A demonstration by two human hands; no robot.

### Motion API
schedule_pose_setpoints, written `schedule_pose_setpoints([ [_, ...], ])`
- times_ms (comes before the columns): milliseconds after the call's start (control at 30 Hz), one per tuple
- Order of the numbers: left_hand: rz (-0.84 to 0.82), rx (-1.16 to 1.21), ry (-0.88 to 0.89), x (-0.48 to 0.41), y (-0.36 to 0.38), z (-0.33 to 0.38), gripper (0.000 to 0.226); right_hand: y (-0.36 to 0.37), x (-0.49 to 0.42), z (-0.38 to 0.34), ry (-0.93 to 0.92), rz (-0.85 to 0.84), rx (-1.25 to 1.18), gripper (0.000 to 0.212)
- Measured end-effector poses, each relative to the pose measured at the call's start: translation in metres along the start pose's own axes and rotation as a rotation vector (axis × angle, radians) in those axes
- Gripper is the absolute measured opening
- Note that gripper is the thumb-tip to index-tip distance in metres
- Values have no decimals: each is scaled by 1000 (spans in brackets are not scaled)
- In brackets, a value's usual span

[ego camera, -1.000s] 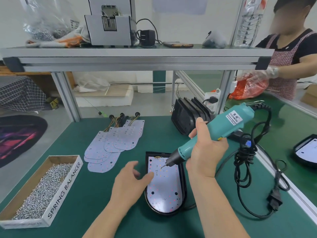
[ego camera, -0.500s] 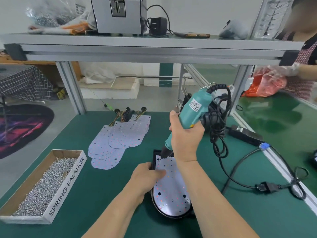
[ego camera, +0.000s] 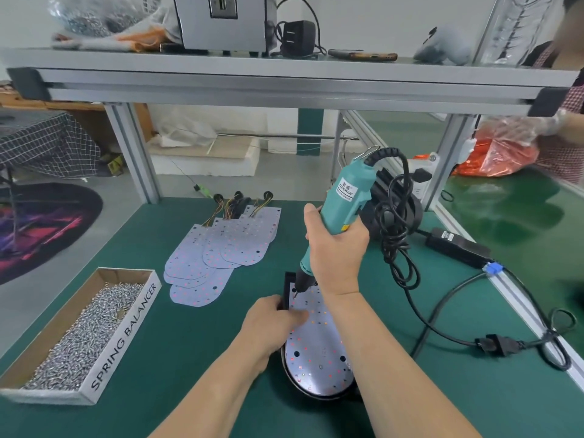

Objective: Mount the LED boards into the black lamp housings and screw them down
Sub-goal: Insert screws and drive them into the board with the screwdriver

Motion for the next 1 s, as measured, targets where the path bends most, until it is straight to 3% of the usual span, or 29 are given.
schedule_pose_setpoints([
  [333, 29, 30, 3, -5, 1, -7, 40, 5, 2, 8, 17, -77, 6, 37],
  [567, 55, 30, 20, -5, 1, -12, 39, 8, 10, 6, -13, -87, 11, 44],
  [767, 34, 9, 12, -3, 0, -9, 28, -2, 14, 0, -9, -43, -13, 36],
  [1000, 25, 23, 6, -5, -3, -8, 41, -43, -8, -42, -15, 141, -74, 36],
])
Point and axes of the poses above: each hand's wrist, its own x-axis away from the middle knuckle, its own y-axis out of the palm, z = x × y, the point moved 5 cm from there along -x, towards the middle knuckle, and after that the axes turned 2 degrees about x, right-handed, at the moved point
